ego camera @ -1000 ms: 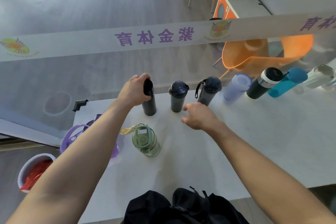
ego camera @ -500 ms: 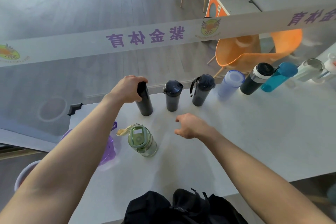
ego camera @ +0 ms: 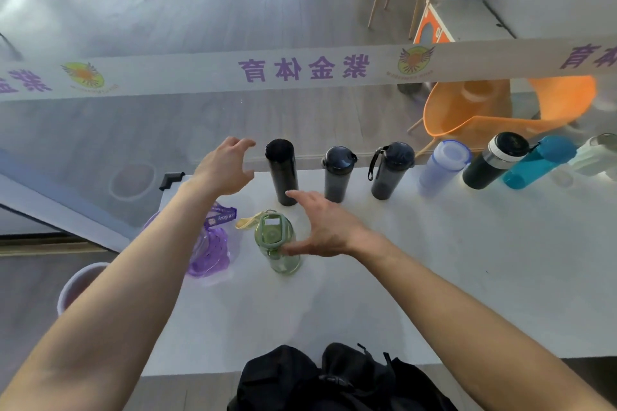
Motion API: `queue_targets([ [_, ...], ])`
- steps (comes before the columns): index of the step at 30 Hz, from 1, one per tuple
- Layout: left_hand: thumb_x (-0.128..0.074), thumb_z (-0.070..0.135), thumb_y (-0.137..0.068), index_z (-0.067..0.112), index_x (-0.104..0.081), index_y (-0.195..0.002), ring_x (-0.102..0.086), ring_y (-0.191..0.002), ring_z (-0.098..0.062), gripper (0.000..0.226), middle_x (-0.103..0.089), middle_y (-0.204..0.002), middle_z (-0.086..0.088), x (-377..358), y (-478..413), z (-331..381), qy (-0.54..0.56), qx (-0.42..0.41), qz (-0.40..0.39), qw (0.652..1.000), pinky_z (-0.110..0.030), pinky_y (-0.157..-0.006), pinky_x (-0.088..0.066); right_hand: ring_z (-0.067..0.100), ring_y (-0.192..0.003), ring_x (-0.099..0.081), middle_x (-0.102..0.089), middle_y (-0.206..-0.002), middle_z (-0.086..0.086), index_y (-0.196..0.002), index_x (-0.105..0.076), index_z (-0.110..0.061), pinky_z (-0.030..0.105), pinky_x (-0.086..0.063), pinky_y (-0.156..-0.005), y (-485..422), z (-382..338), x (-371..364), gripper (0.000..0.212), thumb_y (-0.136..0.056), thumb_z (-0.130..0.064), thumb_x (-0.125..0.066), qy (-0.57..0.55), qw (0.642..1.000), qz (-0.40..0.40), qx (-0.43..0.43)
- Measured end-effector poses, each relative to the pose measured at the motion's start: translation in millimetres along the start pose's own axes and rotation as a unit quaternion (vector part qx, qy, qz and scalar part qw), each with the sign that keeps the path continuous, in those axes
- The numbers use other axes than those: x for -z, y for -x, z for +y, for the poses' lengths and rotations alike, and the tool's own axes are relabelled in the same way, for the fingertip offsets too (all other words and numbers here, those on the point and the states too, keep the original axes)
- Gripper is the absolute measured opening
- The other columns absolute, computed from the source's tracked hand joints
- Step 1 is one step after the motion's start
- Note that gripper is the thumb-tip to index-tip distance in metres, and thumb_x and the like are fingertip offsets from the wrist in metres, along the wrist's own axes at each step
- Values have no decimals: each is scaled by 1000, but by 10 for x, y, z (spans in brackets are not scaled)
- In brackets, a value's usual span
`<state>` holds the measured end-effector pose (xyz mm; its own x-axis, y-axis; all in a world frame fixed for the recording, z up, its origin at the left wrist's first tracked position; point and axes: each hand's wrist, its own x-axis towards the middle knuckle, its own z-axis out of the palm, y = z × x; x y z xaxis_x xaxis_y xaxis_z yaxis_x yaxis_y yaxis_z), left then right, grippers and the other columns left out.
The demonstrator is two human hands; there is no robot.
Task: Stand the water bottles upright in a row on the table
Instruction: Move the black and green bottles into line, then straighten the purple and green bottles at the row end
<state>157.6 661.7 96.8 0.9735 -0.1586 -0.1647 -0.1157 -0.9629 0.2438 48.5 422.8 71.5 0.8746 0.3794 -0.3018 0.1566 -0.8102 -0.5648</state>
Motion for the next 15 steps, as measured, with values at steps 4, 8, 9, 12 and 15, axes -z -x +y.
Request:
queue_targets([
  [4,-70,47,-98,28,-49,-158,-58,-137,-36,67,-52,-157,-8,32,554,-418,-6,85,-2,996,-51,-108,-51,29,-130,-59,-47,-151,3,-166,-15,-35,47,-53,-106,-56,-310,-260,128,-66,-74,-85,28,999,8,25],
  [8,-82,74,-75,31,-44,-161,-51,-143,-35,103,-50,-158,-7,-69,985,-848,-33,165,-42,985,-54,-113,-48,33,-106,-66,-51,-127,5,-152,-40,-29,39,-56,-89,-111,-408,-545,89,-78,-42,-87,43,996,64,47],
  [9,-82,78,-67,33,-43,-161,-50,-143,-35,111,-49,-158,-6,-130,1062,-935,-35,173,-65,982,-55,-113,-48,32,-102,-65,-52,-123,5,-148,-45,-29,38,-55,-86,-123,-417,-576,84,-77,-40,-87,36,995,76,50],
  [12,-84,74,-55,32,-45,-159,-53,-139,-36,119,-51,-156,-7,-407,1195,-1175,-30,153,-96,983,-55,-108,-53,30,-94,-64,-55,-117,5,-146,-51,-28,36,-53,-83,-217,-467,-585,80,-73,-39,-85,29,994,101,44],
  [15,-85,64,-57,31,-44,-159,-57,-136,-34,115,-54,-154,-7,-667,1195,-1319,-25,123,-76,989,-51,-100,-58,30,-90,-63,-56,-115,6,-145,-52,-28,38,-55,-84,-385,-561,-533,80,-73,-43,-83,32,992,119,20],
])
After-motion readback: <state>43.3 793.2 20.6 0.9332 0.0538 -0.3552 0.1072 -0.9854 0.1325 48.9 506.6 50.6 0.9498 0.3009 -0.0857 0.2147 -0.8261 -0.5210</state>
